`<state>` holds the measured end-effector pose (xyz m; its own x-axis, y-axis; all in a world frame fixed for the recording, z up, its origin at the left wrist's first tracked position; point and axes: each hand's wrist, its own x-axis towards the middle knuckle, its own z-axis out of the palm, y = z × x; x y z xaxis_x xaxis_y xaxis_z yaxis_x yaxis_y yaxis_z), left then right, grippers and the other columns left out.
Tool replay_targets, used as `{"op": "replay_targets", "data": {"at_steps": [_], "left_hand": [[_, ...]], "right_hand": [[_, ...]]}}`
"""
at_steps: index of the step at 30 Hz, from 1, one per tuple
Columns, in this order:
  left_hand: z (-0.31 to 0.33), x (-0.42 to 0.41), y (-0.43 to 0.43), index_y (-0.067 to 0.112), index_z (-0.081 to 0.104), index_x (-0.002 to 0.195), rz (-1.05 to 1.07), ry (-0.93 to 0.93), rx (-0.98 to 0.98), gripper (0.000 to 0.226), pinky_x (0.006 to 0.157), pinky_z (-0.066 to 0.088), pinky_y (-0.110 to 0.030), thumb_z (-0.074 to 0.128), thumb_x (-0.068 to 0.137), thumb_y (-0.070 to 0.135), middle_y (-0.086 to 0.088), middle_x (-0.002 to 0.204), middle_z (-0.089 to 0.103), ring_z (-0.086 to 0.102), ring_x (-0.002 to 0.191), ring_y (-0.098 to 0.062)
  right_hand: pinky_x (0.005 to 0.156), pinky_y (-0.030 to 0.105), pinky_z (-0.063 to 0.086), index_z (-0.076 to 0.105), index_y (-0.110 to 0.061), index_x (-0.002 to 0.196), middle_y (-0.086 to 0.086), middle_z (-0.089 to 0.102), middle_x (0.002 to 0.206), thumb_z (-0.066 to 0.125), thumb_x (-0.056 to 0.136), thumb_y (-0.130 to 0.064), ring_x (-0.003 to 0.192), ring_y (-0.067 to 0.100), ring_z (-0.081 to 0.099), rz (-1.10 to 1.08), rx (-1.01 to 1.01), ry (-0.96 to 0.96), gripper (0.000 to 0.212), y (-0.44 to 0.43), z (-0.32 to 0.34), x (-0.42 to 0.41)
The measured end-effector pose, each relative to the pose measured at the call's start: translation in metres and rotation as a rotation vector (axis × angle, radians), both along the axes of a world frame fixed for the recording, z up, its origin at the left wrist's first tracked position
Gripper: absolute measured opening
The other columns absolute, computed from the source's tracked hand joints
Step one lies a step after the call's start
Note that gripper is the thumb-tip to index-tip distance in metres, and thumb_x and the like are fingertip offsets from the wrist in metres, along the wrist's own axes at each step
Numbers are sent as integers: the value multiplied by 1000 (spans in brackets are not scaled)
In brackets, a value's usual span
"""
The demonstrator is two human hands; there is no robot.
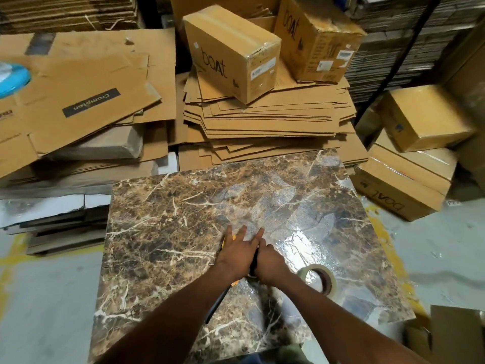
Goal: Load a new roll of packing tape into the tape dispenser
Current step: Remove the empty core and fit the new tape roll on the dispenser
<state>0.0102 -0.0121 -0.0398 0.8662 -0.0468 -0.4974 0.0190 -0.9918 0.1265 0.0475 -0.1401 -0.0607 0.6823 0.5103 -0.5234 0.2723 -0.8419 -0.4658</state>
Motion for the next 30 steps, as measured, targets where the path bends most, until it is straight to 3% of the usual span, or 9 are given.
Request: {"op": "replay_targets", "data": {"at_steps": [3, 6, 9, 13, 17, 22, 26, 30], "left_hand": [[-2, 6, 1, 19, -15, 167, -1, 34, -35, 114, 124, -6, -69, 71, 93, 31, -6, 136, 71, 10, 163, -35], [1, 15, 4, 15, -17, 167, 4, 123, -60, 113, 124, -7, -70, 68, 93, 32, -7, 139, 69, 5, 163, -33], [3, 23, 2, 14, -16, 167, -21, 165, -58, 112, 125, 0, -68, 67, 94, 30, -7, 141, 68, 11, 161, -36], [1, 25, -1, 11, -10, 167, -58, 147, -48, 112, 121, 13, -63, 69, 93, 38, -11, 135, 68, 27, 151, -40], [0, 21, -2, 10, -8, 168, -82, 89, -50, 111, 117, 18, -60, 70, 94, 39, -12, 123, 72, 32, 145, -40], [-3, 18, 8, 12, 3, 168, -71, 59, -6, 108, 113, 22, -60, 72, 91, 46, -18, 124, 67, 37, 141, -40], [-4, 17, 0, 8, 4, 168, -35, 98, 11, 104, 123, 10, -66, 69, 95, 44, -14, 129, 71, 30, 150, -39], [-3, 15, 2, 6, -1, 168, -24, 118, 13, 108, 122, 14, -63, 67, 95, 46, -15, 128, 72, 30, 150, -42]], "right_hand": [[73, 43, 53, 18, -6, 148, 15, 56, 115, 81, 76, -37, 95, 32, 60, -41, -7, -1, 101, 3, -2, -1], [79, 47, 53, 26, -10, 140, 15, 56, 112, 82, 75, -44, 96, 33, 60, -63, -49, -34, 92, 6, -1, -5], [77, 46, 53, 27, -7, 142, 16, 55, 114, 81, 73, -52, 97, 32, 58, -64, -40, -65, 98, 6, -7, -3], [72, 42, 50, 6, -3, 156, 18, 53, 123, 79, 72, -56, 93, 29, 54, -57, 12, -6, 123, 2, -16, 2], [72, 38, 42, -5, 6, 156, 22, 48, 130, 78, 82, -41, 99, 33, 52, -41, 59, -34, 120, 3, -9, -5], [68, 40, 54, 31, -6, 139, 13, 57, 110, 80, 70, -47, 88, 29, 62, -162, -8, 10, 94, 7, -9, 0], [62, 37, 48, 32, -7, 139, 11, 59, 111, 80, 74, -40, 87, 27, 62, -143, -21, -20, 87, 9, -3, -2], [62, 37, 51, 36, -6, 123, 15, 64, 102, 84, 73, -33, 84, 30, 67, -213, 30, 47, 74, 7, -4, 1]]}}
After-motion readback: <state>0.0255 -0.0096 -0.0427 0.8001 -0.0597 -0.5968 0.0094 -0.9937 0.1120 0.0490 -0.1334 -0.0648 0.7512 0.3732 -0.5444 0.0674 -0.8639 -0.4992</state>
